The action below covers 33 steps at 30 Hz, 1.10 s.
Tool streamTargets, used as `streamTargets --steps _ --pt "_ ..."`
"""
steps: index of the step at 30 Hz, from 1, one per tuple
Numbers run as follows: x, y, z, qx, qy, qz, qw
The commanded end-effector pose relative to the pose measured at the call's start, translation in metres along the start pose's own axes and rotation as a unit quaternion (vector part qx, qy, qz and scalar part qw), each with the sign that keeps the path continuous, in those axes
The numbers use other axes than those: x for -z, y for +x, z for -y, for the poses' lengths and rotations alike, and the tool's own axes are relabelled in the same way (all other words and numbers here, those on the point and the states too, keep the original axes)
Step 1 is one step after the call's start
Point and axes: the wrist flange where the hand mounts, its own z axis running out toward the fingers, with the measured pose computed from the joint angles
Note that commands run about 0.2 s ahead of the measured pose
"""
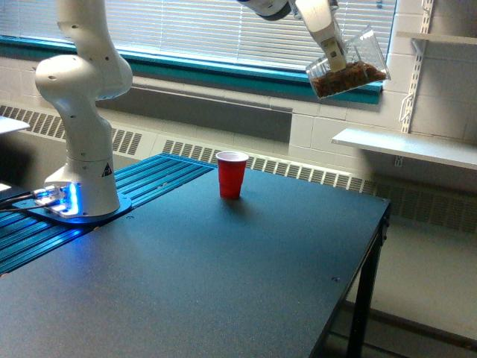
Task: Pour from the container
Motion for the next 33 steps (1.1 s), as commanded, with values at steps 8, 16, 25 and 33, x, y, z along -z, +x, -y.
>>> streamTargets --steps 8,16,25,33 --pt "0.005 -0.002 -0.001 0.012 0.001 -0.006 0.9999" --pt "0.007 -0.01 0.0 0.039 0.015 -0.01 0.9991" --pt "0.009 -0.025 0.0 0.075 0.028 -0.015 0.9967" --pt "0.014 -0.042 0.0 0.113 0.037 -0.018 0.9927"
